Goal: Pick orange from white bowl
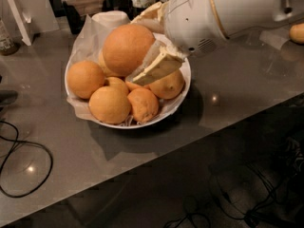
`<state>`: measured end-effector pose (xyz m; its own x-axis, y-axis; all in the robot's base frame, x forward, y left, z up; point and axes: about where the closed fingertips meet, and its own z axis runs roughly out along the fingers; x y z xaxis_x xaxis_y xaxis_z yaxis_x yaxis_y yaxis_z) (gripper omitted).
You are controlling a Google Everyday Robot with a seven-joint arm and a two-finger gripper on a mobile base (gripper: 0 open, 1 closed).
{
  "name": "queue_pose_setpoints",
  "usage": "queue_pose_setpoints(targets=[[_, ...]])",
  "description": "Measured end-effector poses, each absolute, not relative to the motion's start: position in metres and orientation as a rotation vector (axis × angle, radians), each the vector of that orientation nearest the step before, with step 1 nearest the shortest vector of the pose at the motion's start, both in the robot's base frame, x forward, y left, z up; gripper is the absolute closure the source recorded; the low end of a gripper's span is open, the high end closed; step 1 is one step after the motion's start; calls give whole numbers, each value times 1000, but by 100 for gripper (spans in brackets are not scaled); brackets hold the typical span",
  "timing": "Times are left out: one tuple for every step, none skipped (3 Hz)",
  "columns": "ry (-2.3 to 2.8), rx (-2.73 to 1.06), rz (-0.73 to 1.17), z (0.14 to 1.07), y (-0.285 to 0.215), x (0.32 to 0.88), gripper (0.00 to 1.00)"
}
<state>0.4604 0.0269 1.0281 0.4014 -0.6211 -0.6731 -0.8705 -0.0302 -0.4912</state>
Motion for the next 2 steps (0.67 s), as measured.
queue_pose_setpoints(targets=[[1299,-1702,248,1071,13,400,100],[1299,-1702,248,1071,13,400,100]])
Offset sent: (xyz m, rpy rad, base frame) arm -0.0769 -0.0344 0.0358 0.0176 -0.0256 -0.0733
